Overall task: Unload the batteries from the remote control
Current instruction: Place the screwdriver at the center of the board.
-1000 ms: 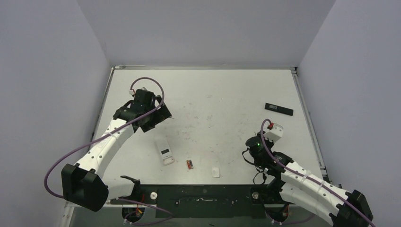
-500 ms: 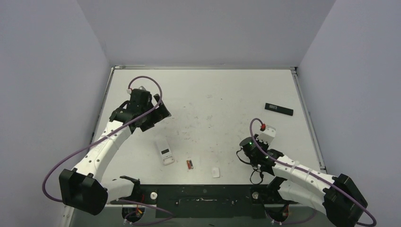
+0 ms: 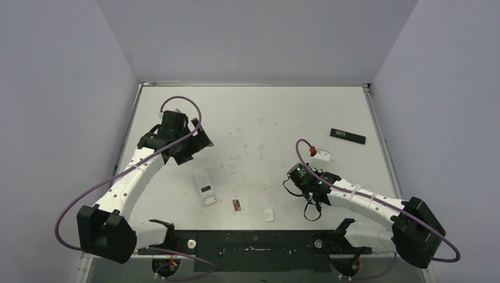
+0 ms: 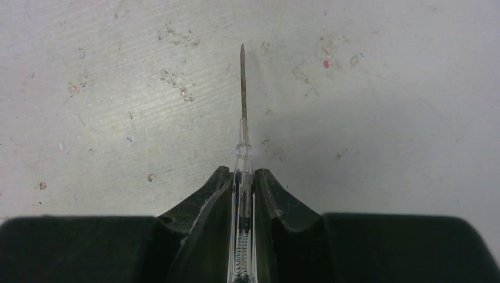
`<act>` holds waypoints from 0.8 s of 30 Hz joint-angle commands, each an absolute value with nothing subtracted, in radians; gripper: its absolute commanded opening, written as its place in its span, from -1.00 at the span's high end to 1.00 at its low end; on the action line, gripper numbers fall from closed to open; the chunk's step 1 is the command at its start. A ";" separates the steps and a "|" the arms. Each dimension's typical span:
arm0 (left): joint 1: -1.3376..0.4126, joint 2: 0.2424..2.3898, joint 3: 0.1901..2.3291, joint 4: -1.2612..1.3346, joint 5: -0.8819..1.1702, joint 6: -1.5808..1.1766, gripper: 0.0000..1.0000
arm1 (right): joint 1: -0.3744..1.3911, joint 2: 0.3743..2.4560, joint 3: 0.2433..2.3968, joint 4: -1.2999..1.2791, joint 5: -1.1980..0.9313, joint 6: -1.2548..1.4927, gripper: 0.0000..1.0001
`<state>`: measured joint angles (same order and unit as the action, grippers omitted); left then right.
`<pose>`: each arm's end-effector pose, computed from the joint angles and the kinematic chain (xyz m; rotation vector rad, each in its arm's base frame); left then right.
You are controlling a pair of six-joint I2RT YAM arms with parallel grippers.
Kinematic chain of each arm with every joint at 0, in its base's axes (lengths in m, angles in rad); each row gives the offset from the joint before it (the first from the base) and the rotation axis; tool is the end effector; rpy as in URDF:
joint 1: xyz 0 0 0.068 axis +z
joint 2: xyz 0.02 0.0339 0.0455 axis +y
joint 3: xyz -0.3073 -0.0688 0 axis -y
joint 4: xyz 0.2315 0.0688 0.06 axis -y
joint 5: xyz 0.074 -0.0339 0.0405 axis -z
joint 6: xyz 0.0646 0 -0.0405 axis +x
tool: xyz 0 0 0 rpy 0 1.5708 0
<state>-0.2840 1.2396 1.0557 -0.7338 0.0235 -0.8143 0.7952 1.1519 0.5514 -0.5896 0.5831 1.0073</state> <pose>0.2327 -0.0695 0.3107 -0.6598 2.4686 -0.4773 0.1426 0.0946 0.1942 0.4011 2.4265 -0.0864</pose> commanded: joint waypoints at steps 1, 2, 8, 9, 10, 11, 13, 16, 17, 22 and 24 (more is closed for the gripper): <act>-0.272 1.227 1.051 -0.686 0.049 -0.804 -0.93 | 0.795 1.171 0.608 -0.608 0.571 0.907 0.85; -0.271 1.226 1.051 -0.685 0.052 -0.804 -0.93 | 0.794 1.189 0.624 -0.633 0.569 0.917 0.85; -0.264 1.217 1.033 -0.669 0.078 -0.811 -0.93 | 0.769 1.265 0.613 -0.642 0.513 0.967 0.85; -0.263 1.215 1.030 -0.670 0.080 -0.811 -0.93 | 0.768 1.268 0.606 -0.633 0.497 0.970 0.85; -0.262 1.214 1.027 -0.668 0.082 -0.813 -0.93 | 0.768 1.267 0.594 -0.621 0.484 0.972 0.85; -0.262 1.213 1.023 -0.666 0.083 -0.812 -0.93 | 0.767 1.265 0.583 -0.617 0.475 0.974 0.85; -0.260 1.216 1.023 -0.661 0.086 -0.809 -0.93 | 0.763 1.251 0.573 -0.622 0.474 0.981 0.84; -0.258 1.218 1.023 -0.650 0.101 -0.800 -0.93 | 0.745 1.226 0.575 -0.645 0.484 0.982 0.80; -0.259 1.219 1.023 -0.645 0.107 -0.798 -0.93 | 0.741 1.216 0.576 -0.641 0.475 0.965 0.80; -0.255 1.228 1.029 -0.639 0.121 -0.798 -0.94 | 0.730 1.227 0.620 -0.686 0.464 0.915 0.78; -0.252 1.227 1.028 -0.629 0.128 -0.805 -0.94 | 0.718 1.241 0.620 -0.675 0.459 0.896 0.76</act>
<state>-0.2646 1.2381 1.0168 -0.6891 0.1032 -0.8074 0.7368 1.2358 0.5842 -0.6559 0.4629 0.9356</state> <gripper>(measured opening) 0.970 0.173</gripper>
